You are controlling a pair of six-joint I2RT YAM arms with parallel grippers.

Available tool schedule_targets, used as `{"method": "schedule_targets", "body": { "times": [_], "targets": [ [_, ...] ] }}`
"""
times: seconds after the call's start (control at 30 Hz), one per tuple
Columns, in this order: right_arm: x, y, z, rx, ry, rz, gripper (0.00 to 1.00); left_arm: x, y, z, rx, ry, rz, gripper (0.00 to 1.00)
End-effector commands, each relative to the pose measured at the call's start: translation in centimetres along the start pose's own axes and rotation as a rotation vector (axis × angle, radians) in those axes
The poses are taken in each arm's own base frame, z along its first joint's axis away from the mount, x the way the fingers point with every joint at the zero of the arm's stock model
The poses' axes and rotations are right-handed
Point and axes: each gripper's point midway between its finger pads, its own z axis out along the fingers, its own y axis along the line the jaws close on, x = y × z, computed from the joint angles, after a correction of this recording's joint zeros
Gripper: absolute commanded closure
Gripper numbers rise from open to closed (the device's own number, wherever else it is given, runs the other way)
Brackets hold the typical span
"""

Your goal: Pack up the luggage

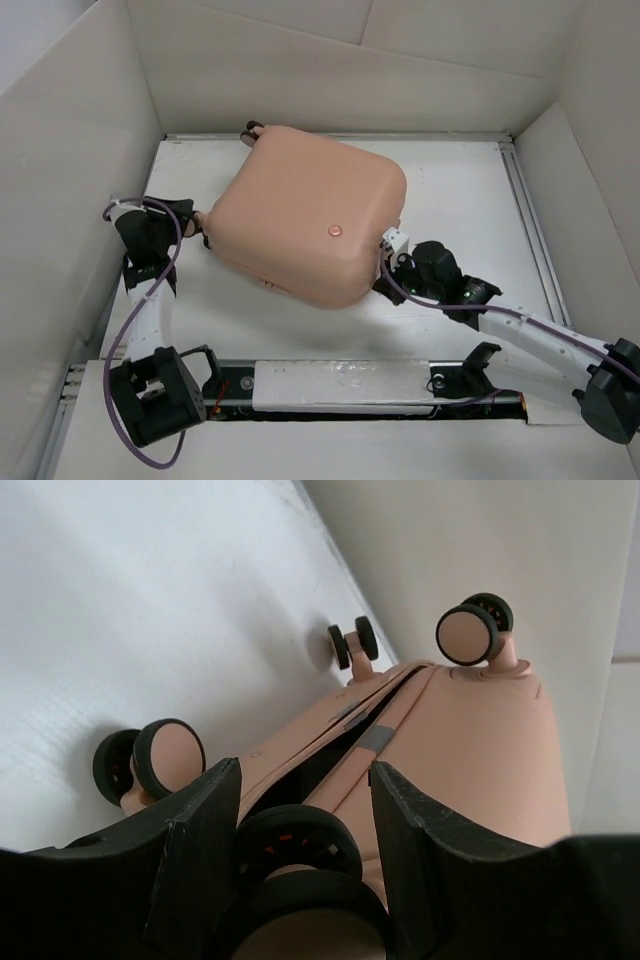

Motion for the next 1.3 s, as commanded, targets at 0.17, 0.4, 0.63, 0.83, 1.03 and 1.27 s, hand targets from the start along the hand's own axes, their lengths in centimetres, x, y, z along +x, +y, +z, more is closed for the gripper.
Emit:
{"method": "schedule_targets", "body": {
  "times": [0.17,0.4,0.63,0.83,1.03,1.27],
  "targets": [
    [-8.3,6.5,-0.6,-0.364,-0.187,-0.042,1.00,2.6,-2.4,-0.1,0.155,0.290,-0.023,1.00],
    [-10.8,4.1,1.7,-0.301,-0.205,-0.021,1.00,0.7,-7.8,-7.6,0.262,0.087,0.231,0.18],
    [-16.4,-0.8,1.0,-0.245,-0.292,0.005,1.00,2.2,-8.7,-10.9,0.347,0.129,0.290,0.18],
    [-19.3,-5.9,1.2,-0.153,-0.321,0.042,1.00,8.4,-4.9,-13.8,0.443,0.285,0.343,0.62],
    [-18.3,-8.9,1.8,-0.111,-0.283,0.058,1.00,9.5,-5.3,-14.7,0.533,0.304,0.349,0.55],
    [-14.3,-8.4,-0.3,-0.008,-0.258,0.040,1.00,3.3,-16.1,-17.2,0.743,0.210,0.299,0.45]
  ]
}}
